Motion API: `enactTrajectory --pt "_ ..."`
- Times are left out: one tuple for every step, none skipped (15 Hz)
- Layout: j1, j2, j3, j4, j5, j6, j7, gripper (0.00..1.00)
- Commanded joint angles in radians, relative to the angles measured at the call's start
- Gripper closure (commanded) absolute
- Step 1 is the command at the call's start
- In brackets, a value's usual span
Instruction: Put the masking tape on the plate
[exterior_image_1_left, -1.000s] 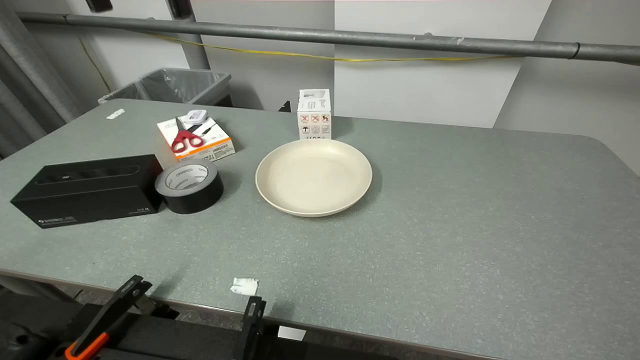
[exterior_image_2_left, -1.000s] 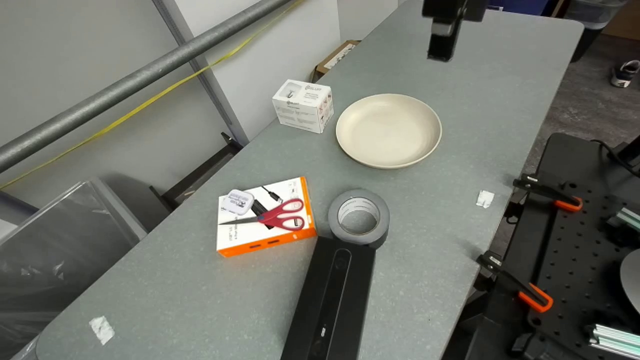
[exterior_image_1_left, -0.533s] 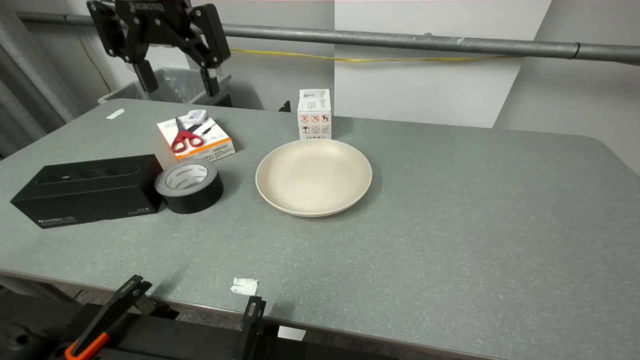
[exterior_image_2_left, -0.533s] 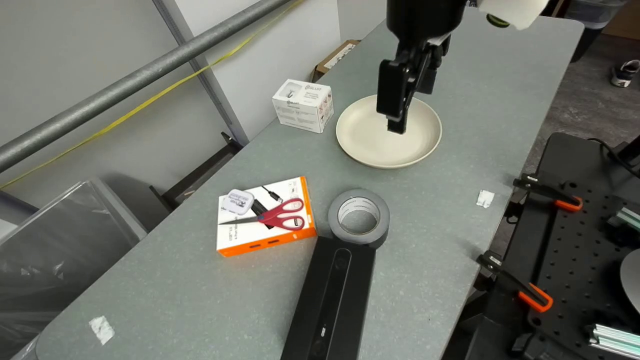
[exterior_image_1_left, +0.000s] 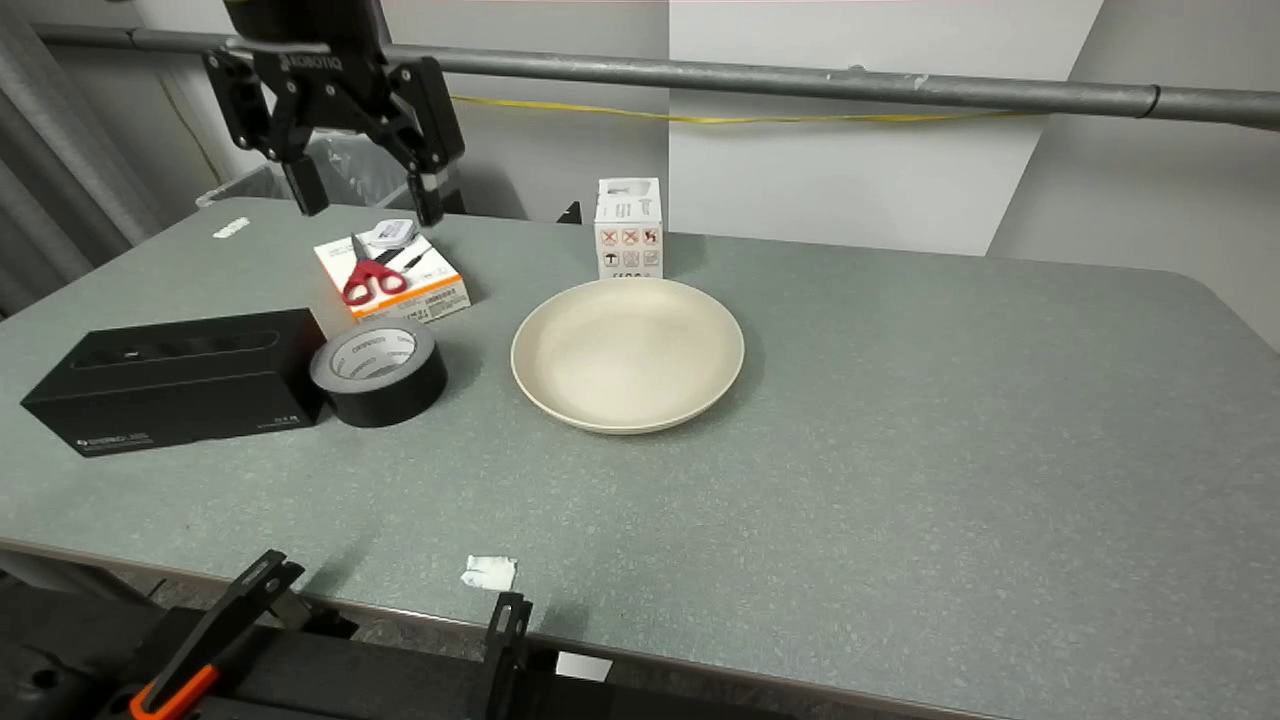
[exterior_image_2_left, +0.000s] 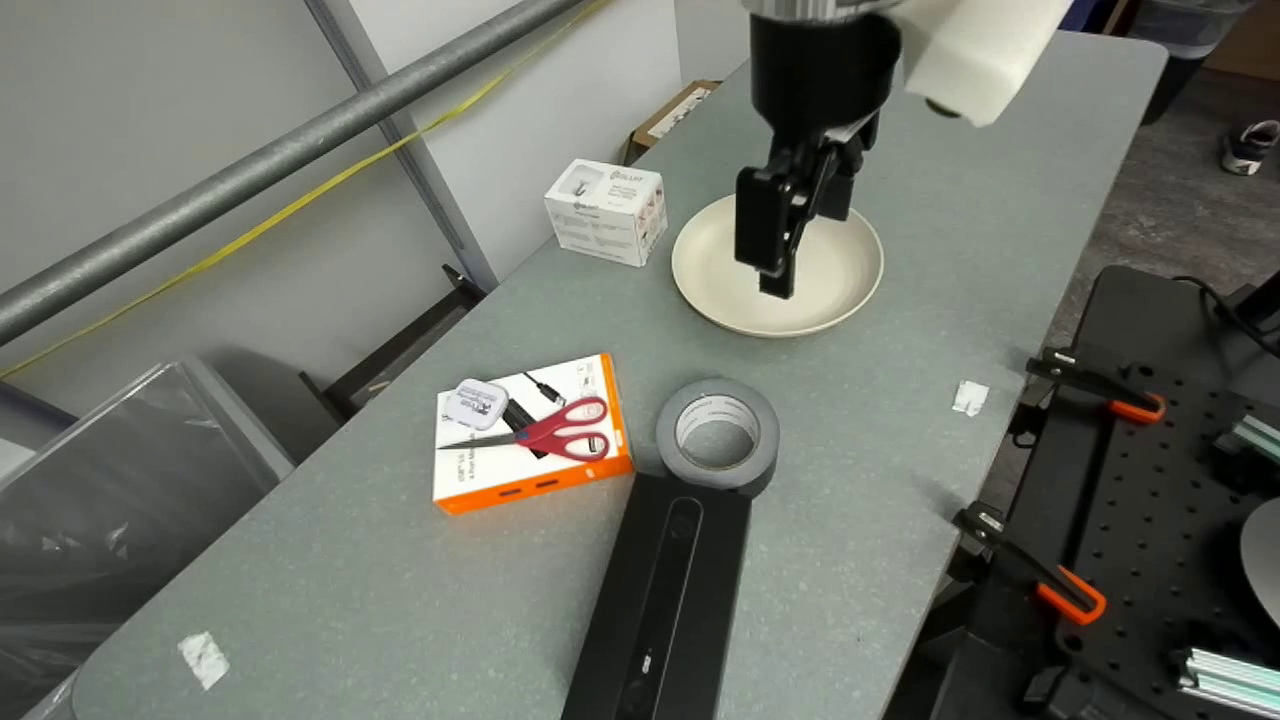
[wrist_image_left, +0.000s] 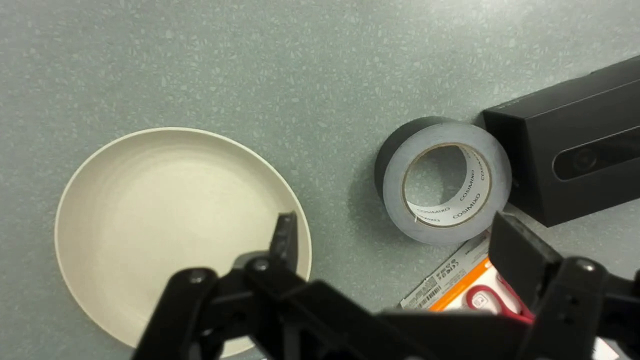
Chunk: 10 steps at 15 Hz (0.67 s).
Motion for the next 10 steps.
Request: enactTrajectory --pt "0.013 0.204 0.034 0.038 -0.027 0.186 0.116 0.0" --pt "0.017 0.251 0.039 0.05 -0.04 0.218 0.142 0.0" --pt "0.024 0.306 0.042 0.06 -0.053 0.263 0.165 0.0" --pt "0.032 0.355 0.04 0.072 -0.066 0.298 0.192 0.0" --pt "0.043 0.398 0.034 0.089 -0.074 0.315 0.215 0.0" --pt "0.054 0.43 0.027 0.11 -0.07 0.302 0.217 0.0" --pt "0.06 0.455 0.021 0.129 -0.058 0.288 0.211 0.0" --pt "0.053 0.384 0.024 0.067 -0.031 0.289 0.167 0.0" --pt "0.058 0.416 0.022 0.086 -0.03 0.289 0.169 0.0" --pt "0.06 0.438 0.021 0.102 -0.029 0.289 0.17 0.0"
